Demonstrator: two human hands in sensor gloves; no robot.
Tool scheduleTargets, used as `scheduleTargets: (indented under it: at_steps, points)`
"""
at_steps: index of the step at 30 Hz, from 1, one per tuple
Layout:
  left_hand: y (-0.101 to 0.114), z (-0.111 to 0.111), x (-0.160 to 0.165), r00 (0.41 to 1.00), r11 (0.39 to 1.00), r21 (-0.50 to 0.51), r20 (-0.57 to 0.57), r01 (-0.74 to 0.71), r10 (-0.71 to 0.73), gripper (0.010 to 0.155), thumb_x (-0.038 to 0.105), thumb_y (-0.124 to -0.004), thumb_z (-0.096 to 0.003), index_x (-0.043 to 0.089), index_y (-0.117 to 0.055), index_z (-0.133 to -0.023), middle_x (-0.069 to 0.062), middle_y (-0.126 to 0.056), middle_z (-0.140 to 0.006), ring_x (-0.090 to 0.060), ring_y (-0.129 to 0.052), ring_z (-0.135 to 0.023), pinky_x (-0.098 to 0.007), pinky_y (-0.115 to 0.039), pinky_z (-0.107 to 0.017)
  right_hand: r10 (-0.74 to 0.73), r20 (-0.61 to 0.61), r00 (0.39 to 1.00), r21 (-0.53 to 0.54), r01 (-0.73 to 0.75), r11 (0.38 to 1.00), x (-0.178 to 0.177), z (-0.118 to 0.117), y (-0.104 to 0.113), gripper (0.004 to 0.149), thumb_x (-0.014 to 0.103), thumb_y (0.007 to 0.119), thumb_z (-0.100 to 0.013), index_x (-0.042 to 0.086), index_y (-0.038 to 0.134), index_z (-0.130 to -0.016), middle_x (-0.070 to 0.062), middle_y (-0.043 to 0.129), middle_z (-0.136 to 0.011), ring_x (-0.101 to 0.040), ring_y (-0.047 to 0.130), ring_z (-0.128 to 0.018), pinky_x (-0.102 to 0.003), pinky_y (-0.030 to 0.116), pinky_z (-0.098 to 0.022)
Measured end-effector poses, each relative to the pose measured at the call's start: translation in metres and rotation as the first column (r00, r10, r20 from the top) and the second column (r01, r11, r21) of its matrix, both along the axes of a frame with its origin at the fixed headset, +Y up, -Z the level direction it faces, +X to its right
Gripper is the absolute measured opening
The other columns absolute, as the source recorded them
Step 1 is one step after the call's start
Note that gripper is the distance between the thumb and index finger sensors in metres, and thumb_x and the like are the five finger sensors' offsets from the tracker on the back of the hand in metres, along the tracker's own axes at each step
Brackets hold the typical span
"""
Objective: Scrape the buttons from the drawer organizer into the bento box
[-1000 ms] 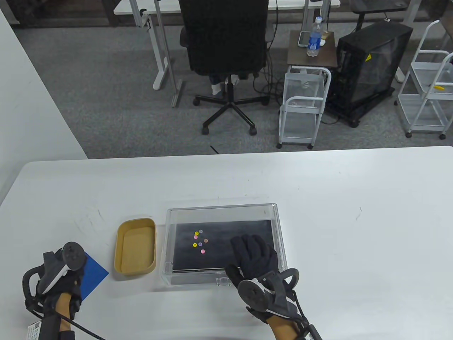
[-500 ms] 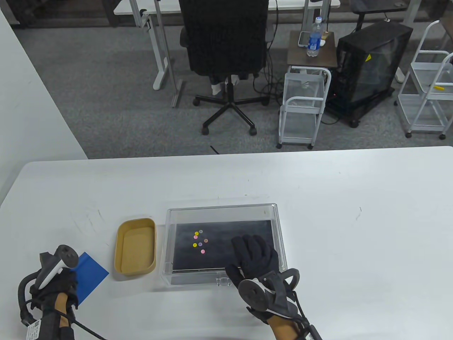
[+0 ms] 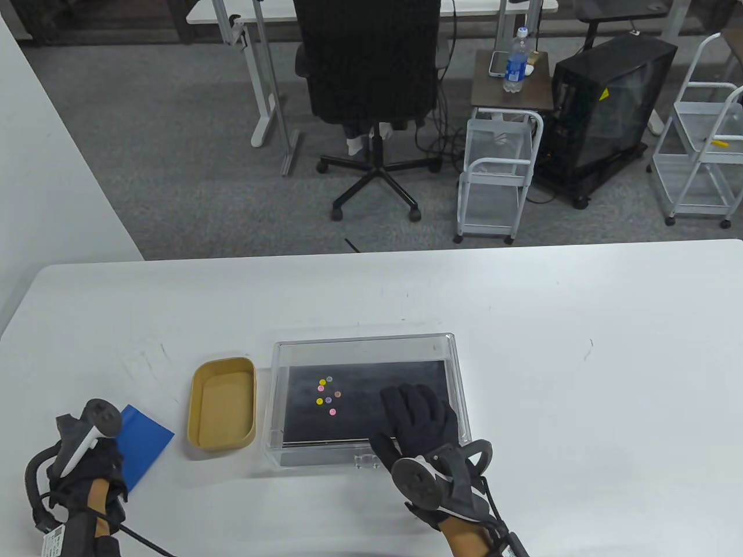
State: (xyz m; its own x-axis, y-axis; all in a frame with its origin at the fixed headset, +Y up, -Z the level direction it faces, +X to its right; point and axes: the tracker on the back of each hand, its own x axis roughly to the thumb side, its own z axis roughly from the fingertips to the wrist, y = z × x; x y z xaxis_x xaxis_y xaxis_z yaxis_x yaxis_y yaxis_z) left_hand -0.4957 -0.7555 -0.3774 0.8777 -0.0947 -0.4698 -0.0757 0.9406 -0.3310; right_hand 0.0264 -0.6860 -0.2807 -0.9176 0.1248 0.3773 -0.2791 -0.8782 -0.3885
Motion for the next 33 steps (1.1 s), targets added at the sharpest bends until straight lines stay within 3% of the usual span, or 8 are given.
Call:
scheduleTargets:
  at_steps: [8, 16, 22, 33]
  points:
    - [0.019, 0.003, 0.007, 0.998, 0.979, 0.193, 0.023, -0.067, 0.063, 0.063, 0.038, -0.052, -0.0546, 0.016, -0.052, -0.114, -0.01, -0.08, -0.099, -0.035, -0.088, -0.089, -0.063, -0.067, -0.069, 0.003, 0.0, 1.0, -0.005, -0.003, 1.0, 0.0, 0.001, 0.0, 0.071, 0.053, 0.069, -0.054, 0.012, 0.048, -0.108, -0.021, 0.059, -0.108, -0.051, 0.066, -0.098, -0.067, 0.065, -0.068]
    - [0.043, 0.008, 0.022, 0.991, 0.901, 0.415, 0.085, -0.128, 0.101, 0.064, 0.043, -0.052, -0.0549, 0.014, -0.058, -0.111, -0.009, -0.087, -0.09, -0.031, -0.094, -0.079, -0.062, -0.068, -0.067, 0.008, 0.001, 1.0, -0.012, -0.008, 1.0, -0.001, 0.0, 0.0, 0.071, 0.053, 0.069, -0.055, 0.012, 0.048, -0.108, -0.021, 0.059, -0.108, -0.051, 0.067, -0.098, -0.067, 0.065, -0.067]
    - [0.056, 0.014, 0.031, 0.986, 0.828, 0.538, 0.126, -0.158, 0.107, 0.063, 0.048, -0.049, -0.0567, 0.015, -0.063, -0.109, -0.005, -0.093, -0.079, -0.026, -0.098, -0.068, -0.059, -0.072, -0.066, 0.011, -0.002, 1.0, -0.021, -0.011, 1.0, -0.002, 0.0, -0.001, 0.071, 0.053, 0.069, -0.054, 0.012, 0.048, -0.108, -0.021, 0.059, -0.108, -0.051, 0.067, -0.097, -0.067, 0.065, -0.067]
    - [0.078, 0.031, 0.06, 0.944, 0.63, 0.711, 0.306, -0.313, 0.124, 0.062, 0.059, -0.051, -0.0558, 0.023, -0.071, -0.103, 0.007, -0.098, -0.051, -0.016, -0.101, -0.044, -0.053, -0.078, -0.061, 0.017, -0.011, 1.0, -0.022, -0.017, 1.0, -0.005, 0.001, 0.0, 0.071, 0.053, 0.069, -0.054, 0.012, 0.048, -0.108, -0.021, 0.06, -0.108, -0.051, 0.067, -0.097, -0.067, 0.065, -0.067]
